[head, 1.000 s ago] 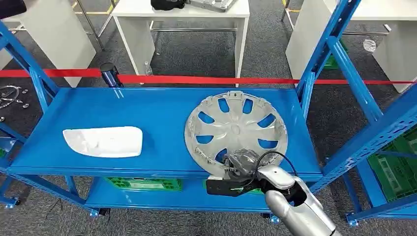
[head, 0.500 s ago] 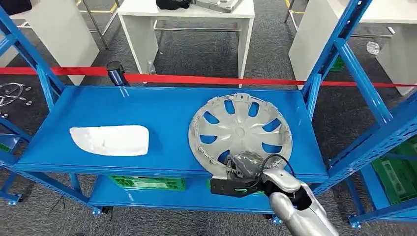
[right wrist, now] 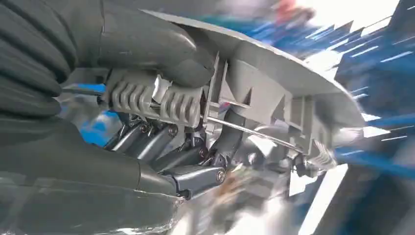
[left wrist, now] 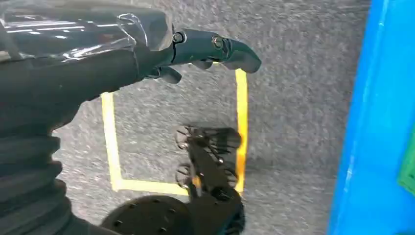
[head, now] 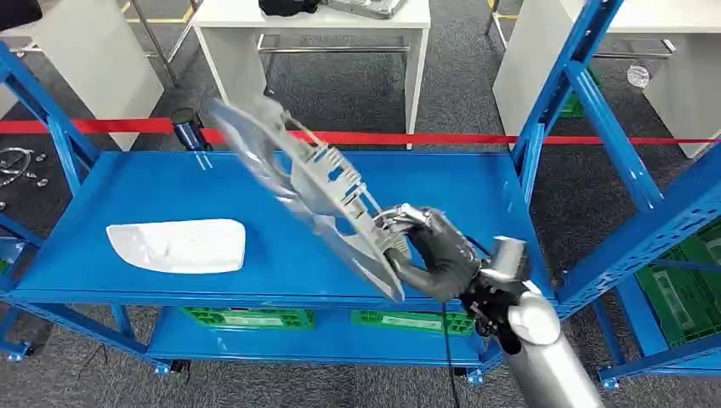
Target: Take the parts from the cabinet and place them on the table.
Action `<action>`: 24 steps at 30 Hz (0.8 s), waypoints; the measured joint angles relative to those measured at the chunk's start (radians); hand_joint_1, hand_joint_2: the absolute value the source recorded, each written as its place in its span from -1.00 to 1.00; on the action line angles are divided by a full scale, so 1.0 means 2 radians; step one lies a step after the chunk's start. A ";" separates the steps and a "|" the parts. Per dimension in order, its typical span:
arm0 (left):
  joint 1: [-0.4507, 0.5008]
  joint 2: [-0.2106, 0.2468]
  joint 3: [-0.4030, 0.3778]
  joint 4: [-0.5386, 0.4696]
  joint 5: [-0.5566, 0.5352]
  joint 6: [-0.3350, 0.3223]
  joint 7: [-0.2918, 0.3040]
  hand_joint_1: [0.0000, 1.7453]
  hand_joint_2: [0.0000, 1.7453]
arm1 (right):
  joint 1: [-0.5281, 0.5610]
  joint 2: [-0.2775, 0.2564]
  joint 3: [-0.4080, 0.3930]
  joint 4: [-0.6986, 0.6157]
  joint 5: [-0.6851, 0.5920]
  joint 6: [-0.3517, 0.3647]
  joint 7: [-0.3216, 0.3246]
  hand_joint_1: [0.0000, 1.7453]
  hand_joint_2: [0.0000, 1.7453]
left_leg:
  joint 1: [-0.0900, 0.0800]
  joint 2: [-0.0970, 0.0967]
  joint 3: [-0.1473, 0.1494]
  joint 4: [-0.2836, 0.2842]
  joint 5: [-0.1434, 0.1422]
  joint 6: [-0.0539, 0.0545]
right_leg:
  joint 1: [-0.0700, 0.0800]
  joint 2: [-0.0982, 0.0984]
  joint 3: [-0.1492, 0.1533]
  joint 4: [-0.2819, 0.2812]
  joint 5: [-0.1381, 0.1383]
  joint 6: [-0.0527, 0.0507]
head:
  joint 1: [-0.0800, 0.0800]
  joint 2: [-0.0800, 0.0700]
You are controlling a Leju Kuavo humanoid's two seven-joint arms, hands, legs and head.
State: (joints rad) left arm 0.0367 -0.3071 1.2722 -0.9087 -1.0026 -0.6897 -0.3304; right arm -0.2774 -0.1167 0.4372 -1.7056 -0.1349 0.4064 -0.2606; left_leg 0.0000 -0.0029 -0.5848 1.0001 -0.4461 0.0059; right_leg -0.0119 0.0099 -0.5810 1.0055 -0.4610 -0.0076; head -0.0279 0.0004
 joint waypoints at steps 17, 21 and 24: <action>0.007 -0.016 0.012 -0.023 -0.049 0.004 -0.069 -1.00 1.00 | -0.010 -0.005 0.017 -0.088 -0.227 0.132 0.008 0.98 1.00 | -0.002 -0.001 0.002 -0.003 0.003 0.004 | 0.002 -0.003 0.003 0.000 -0.003 0.004 | 0.002 0.000; 0.006 -0.016 0.015 -0.023 -0.054 0.001 -0.072 -1.00 1.00 | -0.010 -0.008 0.025 -0.111 -0.216 0.140 0.008 0.98 1.00 | 0.003 -0.001 -0.027 0.063 -0.041 -0.009 | -0.004 -0.004 0.006 -0.002 0.000 -0.004 | -0.001 0.000; 0.007 -0.016 0.020 -0.025 -0.060 -0.001 -0.073 -1.00 1.00 | -0.008 -0.008 0.032 -0.123 -0.209 0.140 0.008 0.98 1.00 | 0.006 0.000 -0.071 0.165 -0.080 -0.014 | -0.004 -0.004 0.005 -0.001 0.000 -0.004 | -0.001 0.000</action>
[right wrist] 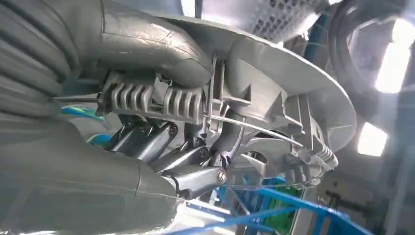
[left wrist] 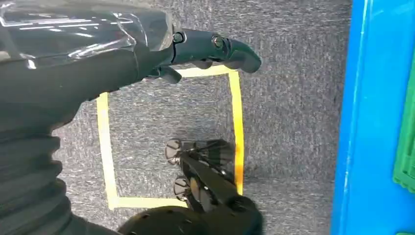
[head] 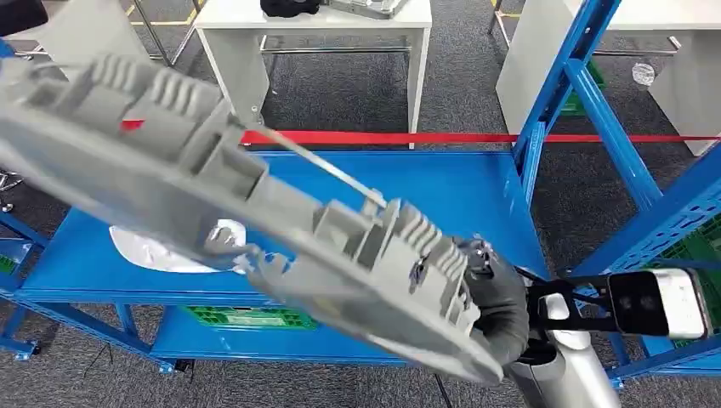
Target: Take the parts from the cabinet and place them on the table.
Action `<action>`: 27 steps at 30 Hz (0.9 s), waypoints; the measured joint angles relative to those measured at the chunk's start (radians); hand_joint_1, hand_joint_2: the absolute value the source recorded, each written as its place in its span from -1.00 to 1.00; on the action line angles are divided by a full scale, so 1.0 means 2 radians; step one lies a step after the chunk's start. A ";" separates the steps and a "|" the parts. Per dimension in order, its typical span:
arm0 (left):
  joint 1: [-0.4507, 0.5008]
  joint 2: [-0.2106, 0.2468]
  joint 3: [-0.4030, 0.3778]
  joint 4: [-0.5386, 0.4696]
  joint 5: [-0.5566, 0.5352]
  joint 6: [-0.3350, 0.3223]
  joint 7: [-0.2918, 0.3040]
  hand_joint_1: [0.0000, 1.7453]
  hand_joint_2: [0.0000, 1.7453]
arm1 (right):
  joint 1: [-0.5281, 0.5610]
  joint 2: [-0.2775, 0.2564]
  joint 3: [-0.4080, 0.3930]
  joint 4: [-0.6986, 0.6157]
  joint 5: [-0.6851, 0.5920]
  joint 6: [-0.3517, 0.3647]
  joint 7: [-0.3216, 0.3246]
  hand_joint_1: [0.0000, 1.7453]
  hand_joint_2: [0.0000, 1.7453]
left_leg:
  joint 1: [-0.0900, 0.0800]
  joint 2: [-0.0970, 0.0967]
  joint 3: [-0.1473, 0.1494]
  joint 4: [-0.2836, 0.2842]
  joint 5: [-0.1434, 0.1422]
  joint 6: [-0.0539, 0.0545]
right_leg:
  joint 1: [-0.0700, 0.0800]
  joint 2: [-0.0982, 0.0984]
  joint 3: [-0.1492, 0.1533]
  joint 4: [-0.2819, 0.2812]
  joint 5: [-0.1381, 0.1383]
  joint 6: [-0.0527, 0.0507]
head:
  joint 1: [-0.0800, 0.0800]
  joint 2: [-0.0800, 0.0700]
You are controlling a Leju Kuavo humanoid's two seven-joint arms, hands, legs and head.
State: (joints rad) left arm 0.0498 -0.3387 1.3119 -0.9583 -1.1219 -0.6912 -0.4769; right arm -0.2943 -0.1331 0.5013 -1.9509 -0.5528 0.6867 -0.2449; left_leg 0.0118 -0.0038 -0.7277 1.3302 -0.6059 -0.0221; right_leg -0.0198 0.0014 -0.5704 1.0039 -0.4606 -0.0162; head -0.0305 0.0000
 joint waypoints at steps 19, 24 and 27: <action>-0.007 -0.002 0.010 -0.007 -0.011 -0.001 -0.006 -1.00 1.00 | 0.004 -0.009 0.012 -0.026 0.027 -0.005 -0.013 0.98 1.00 | -0.006 0.001 0.048 -0.173 0.112 0.029 | 0.002 0.000 0.012 0.052 -0.044 0.024 | 0.002 0.000; -0.009 -0.006 0.019 -0.010 -0.011 -0.002 -0.008 -1.00 1.00 | 0.007 -0.010 0.014 -0.033 0.030 -0.018 -0.017 0.98 1.00 | -0.007 0.001 0.040 -0.167 0.127 0.014 | 0.008 0.001 0.042 -0.005 -0.036 0.007 | 0.004 0.000; -0.008 -0.006 0.026 -0.011 -0.010 -0.002 -0.008 -1.00 1.00 | 0.007 -0.010 0.016 -0.035 0.030 -0.027 -0.017 0.98 1.00 | -0.004 0.001 0.024 -0.138 0.084 0.004 | 0.003 -0.001 0.029 -0.007 -0.022 -0.008 | 0.003 0.000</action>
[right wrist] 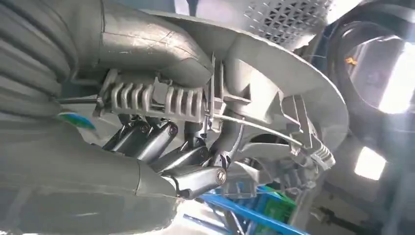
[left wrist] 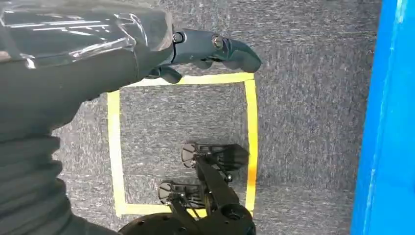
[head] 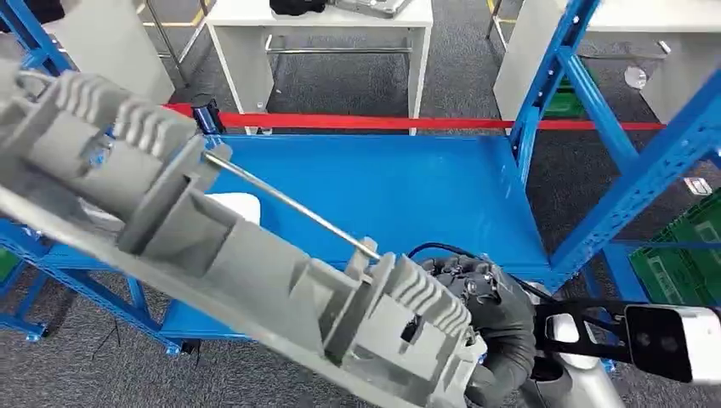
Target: Take the parts from the cabinet and place them on the table.
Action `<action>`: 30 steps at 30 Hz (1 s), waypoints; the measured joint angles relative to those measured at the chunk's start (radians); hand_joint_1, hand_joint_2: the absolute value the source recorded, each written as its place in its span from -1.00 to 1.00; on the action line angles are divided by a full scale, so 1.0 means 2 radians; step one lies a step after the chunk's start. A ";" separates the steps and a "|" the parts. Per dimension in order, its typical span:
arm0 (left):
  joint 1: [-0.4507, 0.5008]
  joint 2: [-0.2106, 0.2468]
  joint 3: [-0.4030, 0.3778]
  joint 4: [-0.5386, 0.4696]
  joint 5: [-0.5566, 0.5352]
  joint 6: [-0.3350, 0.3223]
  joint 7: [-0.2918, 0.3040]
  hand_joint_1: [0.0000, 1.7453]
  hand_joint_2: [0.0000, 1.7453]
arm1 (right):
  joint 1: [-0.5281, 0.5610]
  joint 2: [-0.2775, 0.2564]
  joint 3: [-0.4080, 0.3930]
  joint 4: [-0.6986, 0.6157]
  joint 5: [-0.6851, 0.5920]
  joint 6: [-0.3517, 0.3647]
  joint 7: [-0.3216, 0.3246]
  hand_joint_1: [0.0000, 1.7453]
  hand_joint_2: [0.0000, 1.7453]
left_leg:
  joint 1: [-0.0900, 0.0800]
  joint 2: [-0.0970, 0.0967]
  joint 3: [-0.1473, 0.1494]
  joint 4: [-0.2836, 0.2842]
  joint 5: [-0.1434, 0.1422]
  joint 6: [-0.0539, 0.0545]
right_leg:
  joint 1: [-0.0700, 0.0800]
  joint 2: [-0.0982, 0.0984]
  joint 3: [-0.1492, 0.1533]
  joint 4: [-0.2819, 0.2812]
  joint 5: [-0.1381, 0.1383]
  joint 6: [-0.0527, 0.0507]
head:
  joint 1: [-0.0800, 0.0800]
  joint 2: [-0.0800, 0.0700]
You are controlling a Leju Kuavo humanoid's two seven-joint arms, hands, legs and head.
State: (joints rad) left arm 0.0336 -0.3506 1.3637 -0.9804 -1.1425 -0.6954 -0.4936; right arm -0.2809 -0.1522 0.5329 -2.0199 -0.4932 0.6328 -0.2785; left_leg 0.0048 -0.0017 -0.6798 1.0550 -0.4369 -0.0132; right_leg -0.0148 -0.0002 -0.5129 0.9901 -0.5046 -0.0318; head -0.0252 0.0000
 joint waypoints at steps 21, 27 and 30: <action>0.030 -0.002 -0.037 -0.032 0.090 0.008 0.082 -1.00 1.00 | 0.015 -0.014 0.009 -0.002 -0.062 0.041 0.010 0.98 1.00 | -0.002 0.005 0.039 -0.050 0.025 0.025 | 0.000 -0.001 -0.064 0.138 -0.020 0.030 | 0.004 0.000; 0.069 -0.003 -0.099 -0.075 0.173 0.015 0.137 -1.00 1.00 | 0.031 -0.006 -0.006 -0.004 -0.046 0.053 0.009 0.98 1.00 | -0.001 0.003 0.010 -0.028 0.045 0.008 | 0.004 0.001 0.023 0.003 -0.025 0.019 | 0.002 0.000; 0.084 -0.004 -0.119 -0.092 0.181 0.015 0.147 -1.00 1.00 | 0.037 -0.003 -0.013 -0.005 -0.039 0.057 0.006 0.98 1.00 | 0.003 0.002 0.002 -0.014 0.018 -0.001 | -0.001 -0.002 0.011 0.001 -0.010 0.004 | 0.001 0.000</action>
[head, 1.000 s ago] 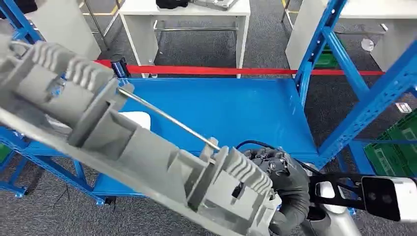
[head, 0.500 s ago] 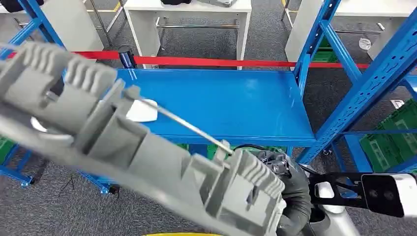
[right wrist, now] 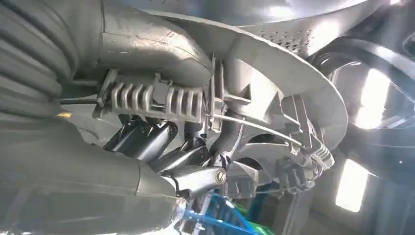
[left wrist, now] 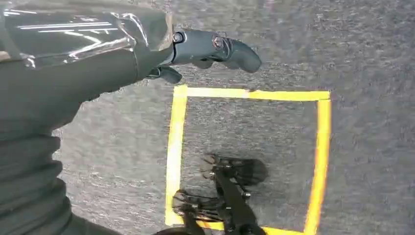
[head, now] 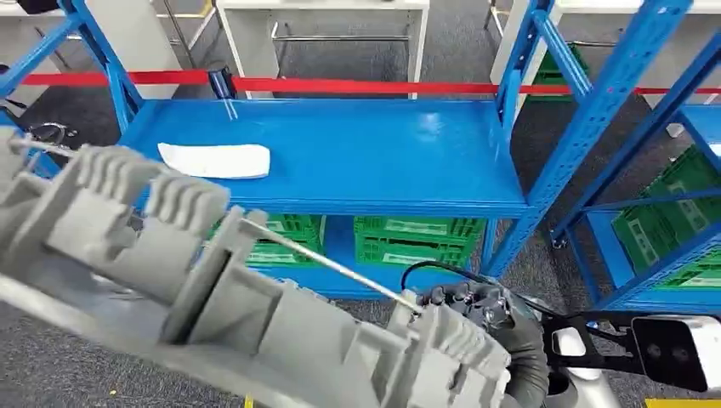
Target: Take the parts from the cabinet and place them on the table.
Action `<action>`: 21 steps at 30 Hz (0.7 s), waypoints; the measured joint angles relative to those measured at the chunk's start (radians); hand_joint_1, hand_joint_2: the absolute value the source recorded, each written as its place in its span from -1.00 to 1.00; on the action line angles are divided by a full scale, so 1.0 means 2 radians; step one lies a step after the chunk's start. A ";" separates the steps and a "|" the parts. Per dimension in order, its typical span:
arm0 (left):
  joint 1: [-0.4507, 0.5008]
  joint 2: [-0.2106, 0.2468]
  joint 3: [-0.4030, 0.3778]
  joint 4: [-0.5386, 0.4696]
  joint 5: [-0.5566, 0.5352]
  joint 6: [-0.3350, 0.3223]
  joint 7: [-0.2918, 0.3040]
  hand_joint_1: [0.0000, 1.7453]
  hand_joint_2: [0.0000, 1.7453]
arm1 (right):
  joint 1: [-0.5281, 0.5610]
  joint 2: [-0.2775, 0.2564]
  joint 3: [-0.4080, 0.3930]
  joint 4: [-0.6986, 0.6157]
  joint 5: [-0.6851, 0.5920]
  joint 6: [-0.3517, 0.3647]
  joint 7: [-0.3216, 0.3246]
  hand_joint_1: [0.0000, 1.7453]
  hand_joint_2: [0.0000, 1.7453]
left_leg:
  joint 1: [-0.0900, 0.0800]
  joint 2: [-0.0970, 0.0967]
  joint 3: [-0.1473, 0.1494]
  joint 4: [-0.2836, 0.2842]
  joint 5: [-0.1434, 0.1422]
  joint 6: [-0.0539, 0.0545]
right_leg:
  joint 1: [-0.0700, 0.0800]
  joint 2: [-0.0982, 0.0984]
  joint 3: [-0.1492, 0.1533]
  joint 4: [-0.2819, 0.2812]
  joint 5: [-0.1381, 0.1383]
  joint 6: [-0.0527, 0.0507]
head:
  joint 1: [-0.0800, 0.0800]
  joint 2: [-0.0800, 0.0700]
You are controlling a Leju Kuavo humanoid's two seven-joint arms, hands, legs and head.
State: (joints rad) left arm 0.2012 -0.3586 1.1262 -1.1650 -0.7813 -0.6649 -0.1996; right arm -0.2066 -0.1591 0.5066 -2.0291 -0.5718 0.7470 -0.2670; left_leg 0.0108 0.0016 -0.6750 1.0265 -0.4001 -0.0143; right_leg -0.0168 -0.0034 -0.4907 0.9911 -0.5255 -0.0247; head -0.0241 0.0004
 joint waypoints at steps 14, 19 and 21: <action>0.033 0.001 -0.054 -0.059 0.042 0.003 0.023 -1.00 1.00 | 0.016 0.006 -0.018 0.000 0.013 0.009 -0.020 0.98 1.00 | -0.011 0.000 0.105 -0.039 -0.049 0.028 | 0.007 -0.001 -0.058 -0.002 0.068 0.015 | -0.002 0.000; 0.039 -0.001 -0.066 -0.067 0.060 0.011 0.035 -1.00 1.00 | 0.019 0.006 -0.020 0.000 0.014 0.006 -0.023 0.98 1.00 | -0.008 0.005 0.068 -0.044 -0.011 0.033 | 0.002 0.001 -0.100 0.141 -0.038 0.008 | 0.002 0.000; 0.040 -0.001 -0.070 -0.069 0.062 0.014 0.038 -1.00 1.00 | 0.021 0.005 -0.019 0.000 0.014 0.006 -0.023 0.98 1.00 | -0.007 0.005 0.049 -0.040 0.000 0.030 | -0.002 0.001 -0.089 0.156 -0.020 0.024 | 0.002 0.000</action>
State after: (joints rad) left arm 0.2815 -0.3605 0.9865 -1.3027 -0.6573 -0.6374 -0.1229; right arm -0.1650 -0.1495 0.4677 -2.0291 -0.5436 0.7588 -0.3136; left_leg -0.0035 0.0116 -0.5773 0.9474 -0.3994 0.0450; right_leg -0.0204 -0.0023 -0.6688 1.3038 -0.5648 0.0233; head -0.0206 0.0004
